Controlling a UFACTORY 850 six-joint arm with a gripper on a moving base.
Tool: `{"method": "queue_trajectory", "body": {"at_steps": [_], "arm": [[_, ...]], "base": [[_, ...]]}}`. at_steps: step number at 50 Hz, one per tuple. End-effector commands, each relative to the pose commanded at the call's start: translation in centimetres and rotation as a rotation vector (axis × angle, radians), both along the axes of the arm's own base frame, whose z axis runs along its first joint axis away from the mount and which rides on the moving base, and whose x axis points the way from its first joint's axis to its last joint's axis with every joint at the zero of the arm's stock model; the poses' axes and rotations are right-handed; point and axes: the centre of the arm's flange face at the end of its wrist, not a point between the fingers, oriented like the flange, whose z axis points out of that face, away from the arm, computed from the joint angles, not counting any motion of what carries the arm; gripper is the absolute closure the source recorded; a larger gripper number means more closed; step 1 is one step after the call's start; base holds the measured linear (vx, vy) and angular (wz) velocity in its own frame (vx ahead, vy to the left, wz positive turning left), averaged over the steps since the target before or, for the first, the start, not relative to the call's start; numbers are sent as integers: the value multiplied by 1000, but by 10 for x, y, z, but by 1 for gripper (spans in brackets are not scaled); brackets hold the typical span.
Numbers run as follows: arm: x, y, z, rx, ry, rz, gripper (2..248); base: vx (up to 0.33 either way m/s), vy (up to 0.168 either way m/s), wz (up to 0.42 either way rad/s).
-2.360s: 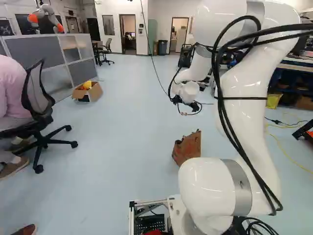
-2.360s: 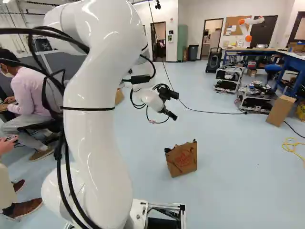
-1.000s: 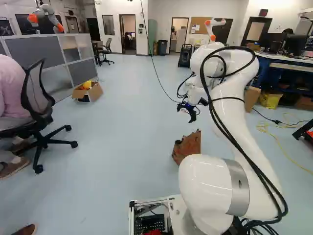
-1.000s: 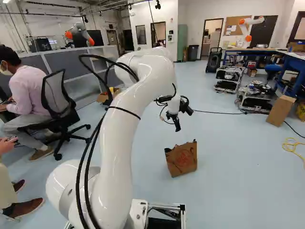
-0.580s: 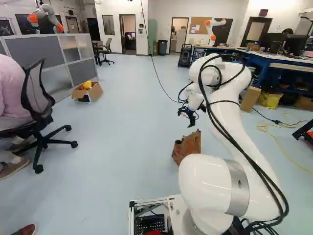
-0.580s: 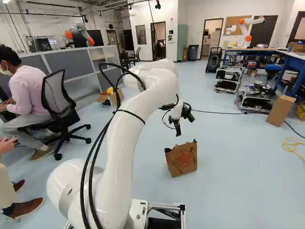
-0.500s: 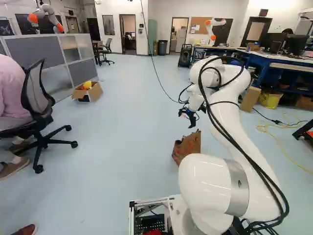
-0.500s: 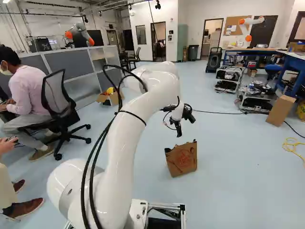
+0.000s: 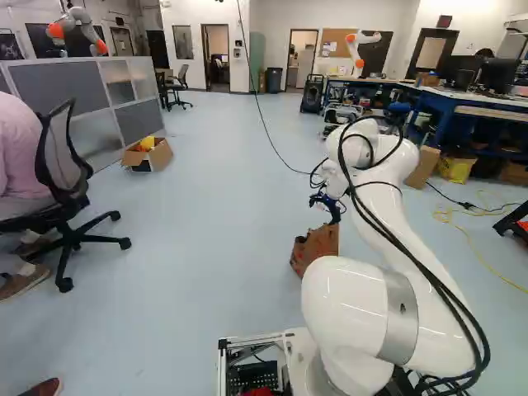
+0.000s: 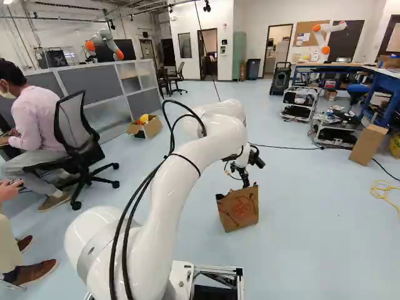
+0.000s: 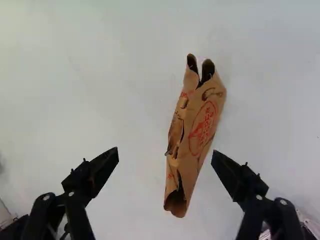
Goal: Pick up the grocery bag from the ground
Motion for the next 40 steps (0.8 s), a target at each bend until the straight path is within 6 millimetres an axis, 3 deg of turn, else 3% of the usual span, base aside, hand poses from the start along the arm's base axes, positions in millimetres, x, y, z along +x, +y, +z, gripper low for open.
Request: {"method": "queue_trajectory", "body": {"at_steps": [21, 40], "arm": [[1, -4, -60, 6, 16, -2, 3], [-3, -23, -114, 3, 10, -27, 3]], "base": [[0, 0, 0], [0, 0, 0]]}}
